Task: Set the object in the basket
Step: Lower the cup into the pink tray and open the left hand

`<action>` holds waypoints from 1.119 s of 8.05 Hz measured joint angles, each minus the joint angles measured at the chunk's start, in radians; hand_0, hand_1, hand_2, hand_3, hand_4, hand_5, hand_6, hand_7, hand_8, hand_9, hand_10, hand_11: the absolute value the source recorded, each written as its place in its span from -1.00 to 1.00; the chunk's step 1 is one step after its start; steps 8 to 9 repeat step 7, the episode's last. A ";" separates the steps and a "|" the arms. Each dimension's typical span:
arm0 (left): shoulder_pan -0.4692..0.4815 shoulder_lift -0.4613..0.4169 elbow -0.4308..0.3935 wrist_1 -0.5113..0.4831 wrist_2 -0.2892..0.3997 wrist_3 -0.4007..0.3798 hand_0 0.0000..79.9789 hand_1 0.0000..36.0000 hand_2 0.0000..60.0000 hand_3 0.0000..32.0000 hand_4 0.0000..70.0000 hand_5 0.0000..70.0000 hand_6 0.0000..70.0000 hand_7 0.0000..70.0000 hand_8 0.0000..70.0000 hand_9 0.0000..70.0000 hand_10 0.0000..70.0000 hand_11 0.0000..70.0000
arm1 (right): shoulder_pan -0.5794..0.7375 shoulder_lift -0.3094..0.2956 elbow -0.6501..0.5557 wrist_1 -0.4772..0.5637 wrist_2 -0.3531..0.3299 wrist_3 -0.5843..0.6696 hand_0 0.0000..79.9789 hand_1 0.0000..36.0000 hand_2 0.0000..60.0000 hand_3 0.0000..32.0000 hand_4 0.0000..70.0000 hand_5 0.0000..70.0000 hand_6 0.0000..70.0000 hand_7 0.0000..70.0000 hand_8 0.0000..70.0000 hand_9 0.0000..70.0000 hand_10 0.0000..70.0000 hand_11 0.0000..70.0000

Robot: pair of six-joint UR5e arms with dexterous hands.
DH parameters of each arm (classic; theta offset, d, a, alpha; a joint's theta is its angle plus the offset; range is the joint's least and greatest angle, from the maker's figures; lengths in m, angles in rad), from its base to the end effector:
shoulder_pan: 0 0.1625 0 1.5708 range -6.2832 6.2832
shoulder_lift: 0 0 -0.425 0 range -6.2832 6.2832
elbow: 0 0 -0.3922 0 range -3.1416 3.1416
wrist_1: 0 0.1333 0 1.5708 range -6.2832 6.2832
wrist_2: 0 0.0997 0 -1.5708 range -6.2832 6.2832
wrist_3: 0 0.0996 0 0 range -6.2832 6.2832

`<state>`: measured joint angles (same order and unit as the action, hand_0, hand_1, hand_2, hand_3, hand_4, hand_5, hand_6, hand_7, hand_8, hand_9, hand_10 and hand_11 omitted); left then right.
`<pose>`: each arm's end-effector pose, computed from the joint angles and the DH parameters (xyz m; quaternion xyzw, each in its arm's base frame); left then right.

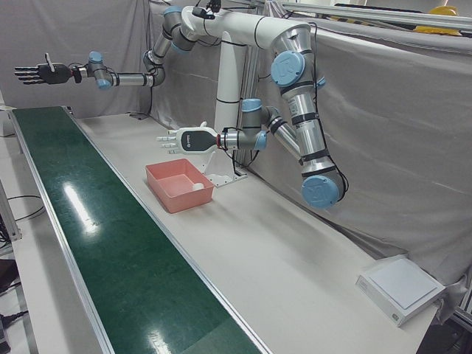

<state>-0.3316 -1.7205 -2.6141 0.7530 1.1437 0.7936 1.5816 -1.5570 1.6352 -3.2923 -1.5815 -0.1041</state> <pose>0.2576 -0.2733 0.2698 -0.0716 0.8299 -0.4278 0.3510 0.1375 -0.4875 0.6635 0.0352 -0.6801 0.7313 0.0378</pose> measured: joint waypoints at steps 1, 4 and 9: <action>-0.062 0.001 -0.007 0.010 0.001 -0.040 0.16 -0.74 -1.00 -1.00 -0.38 1.00 -0.65 -0.38 -0.47 -0.30 -0.38 -0.10 | 0.000 0.000 0.000 0.000 0.000 0.000 -1.00 -1.00 -1.00 -1.00 -1.00 -1.00 -1.00 -1.00 -1.00 -1.00 -1.00 -1.00; -0.233 0.004 -0.009 0.018 0.006 -0.125 0.16 -0.69 -0.94 -1.00 -0.37 1.00 -0.61 -0.24 -0.45 -0.26 -0.35 -0.05 | 0.000 0.000 0.000 0.000 0.000 0.000 -1.00 -1.00 -1.00 -1.00 -1.00 -1.00 -1.00 -1.00 -1.00 -1.00 -1.00 -1.00; -0.331 0.005 -0.005 0.019 0.008 -0.158 0.15 -0.74 -1.00 -1.00 -0.44 1.00 -0.57 -0.13 -0.37 -0.13 -0.28 0.05 | 0.000 0.000 0.000 0.000 0.000 0.000 -1.00 -1.00 -1.00 -1.00 -1.00 -1.00 -1.00 -1.00 -1.00 -1.00 -1.00 -1.00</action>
